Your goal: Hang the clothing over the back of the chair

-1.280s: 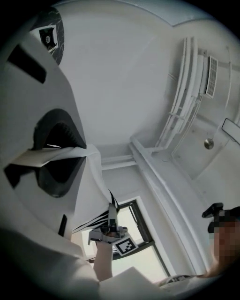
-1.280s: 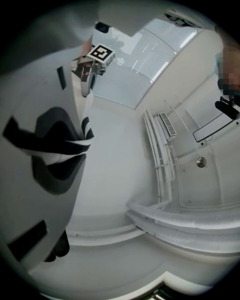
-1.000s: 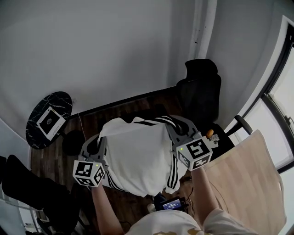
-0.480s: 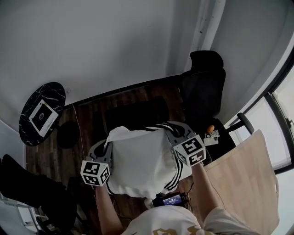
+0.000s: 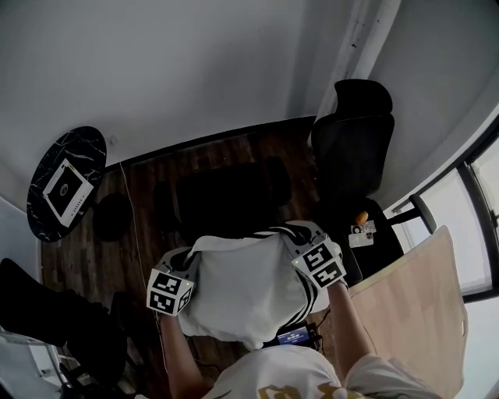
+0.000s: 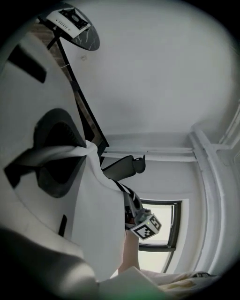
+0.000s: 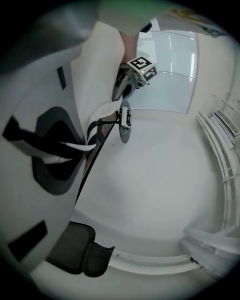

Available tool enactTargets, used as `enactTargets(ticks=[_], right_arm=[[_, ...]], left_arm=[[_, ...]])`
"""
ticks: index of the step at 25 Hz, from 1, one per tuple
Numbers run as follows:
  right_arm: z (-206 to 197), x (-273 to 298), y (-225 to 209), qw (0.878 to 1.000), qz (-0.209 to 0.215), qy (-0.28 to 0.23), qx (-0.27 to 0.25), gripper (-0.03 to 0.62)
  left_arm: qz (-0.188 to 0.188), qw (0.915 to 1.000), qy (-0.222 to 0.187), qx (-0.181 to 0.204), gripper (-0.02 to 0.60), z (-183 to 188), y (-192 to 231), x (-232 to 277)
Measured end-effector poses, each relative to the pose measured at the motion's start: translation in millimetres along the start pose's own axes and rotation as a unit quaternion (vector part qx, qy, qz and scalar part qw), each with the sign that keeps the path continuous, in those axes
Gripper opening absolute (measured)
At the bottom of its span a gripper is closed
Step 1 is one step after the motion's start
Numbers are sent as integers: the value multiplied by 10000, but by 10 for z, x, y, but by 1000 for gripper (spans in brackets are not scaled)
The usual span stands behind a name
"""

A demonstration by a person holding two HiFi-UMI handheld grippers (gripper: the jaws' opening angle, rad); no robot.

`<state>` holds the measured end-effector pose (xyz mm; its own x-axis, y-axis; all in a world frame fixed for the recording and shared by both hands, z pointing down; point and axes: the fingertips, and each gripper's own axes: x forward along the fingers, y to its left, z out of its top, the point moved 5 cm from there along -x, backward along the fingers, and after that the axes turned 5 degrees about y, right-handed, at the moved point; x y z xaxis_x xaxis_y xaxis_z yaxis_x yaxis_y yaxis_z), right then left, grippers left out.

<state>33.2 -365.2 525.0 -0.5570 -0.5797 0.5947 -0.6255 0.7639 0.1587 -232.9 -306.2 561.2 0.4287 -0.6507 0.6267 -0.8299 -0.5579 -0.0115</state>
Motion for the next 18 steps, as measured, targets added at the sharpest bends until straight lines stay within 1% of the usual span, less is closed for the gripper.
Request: enactTargets(ticks=[2, 4, 6, 7, 8, 10, 13, 15, 16, 18], right_arm=[[-118, 87, 15, 9996, 80, 221, -126, 33], [-171, 149, 25, 9992, 197, 317, -166, 37], [-194, 198, 30, 9984, 370, 375, -181, 38], [-223, 226, 39, 9976, 503, 439, -156, 37], [-272, 257, 53, 9963, 668, 533, -76, 37], [-397, 313, 85, 9917, 1029, 735, 249, 37], [-520, 366, 108, 9826, 1416, 959, 724, 37], [-599, 416, 129, 9727, 1688, 1262, 969, 35], [-657, 443, 151, 9641, 1861, 1505, 1147, 35], [-781, 481, 200, 9416, 2220, 1989, 1569, 45]], left_arm=[[-58, 9999, 136, 4, 40, -38, 24, 37], [-70, 9993, 348, 132, 40, -80, 48, 77], [-167, 9976, 660, 123, 40, -141, 53, 143], [-306, 9956, 887, 43, 40, -191, 35, 191], [-507, 9921, 1145, -73, 41, -252, 3, 246], [-951, 9821, 1597, -301, 43, -361, -82, 350], [-1355, 9682, 2070, -356, 43, -454, -167, 441], [-1566, 9579, 2380, -365, 44, -519, -187, 485], [-1636, 9533, 2506, -394, 51, -557, -189, 503], [-1657, 9489, 2646, -468, 86, -616, -183, 528]])
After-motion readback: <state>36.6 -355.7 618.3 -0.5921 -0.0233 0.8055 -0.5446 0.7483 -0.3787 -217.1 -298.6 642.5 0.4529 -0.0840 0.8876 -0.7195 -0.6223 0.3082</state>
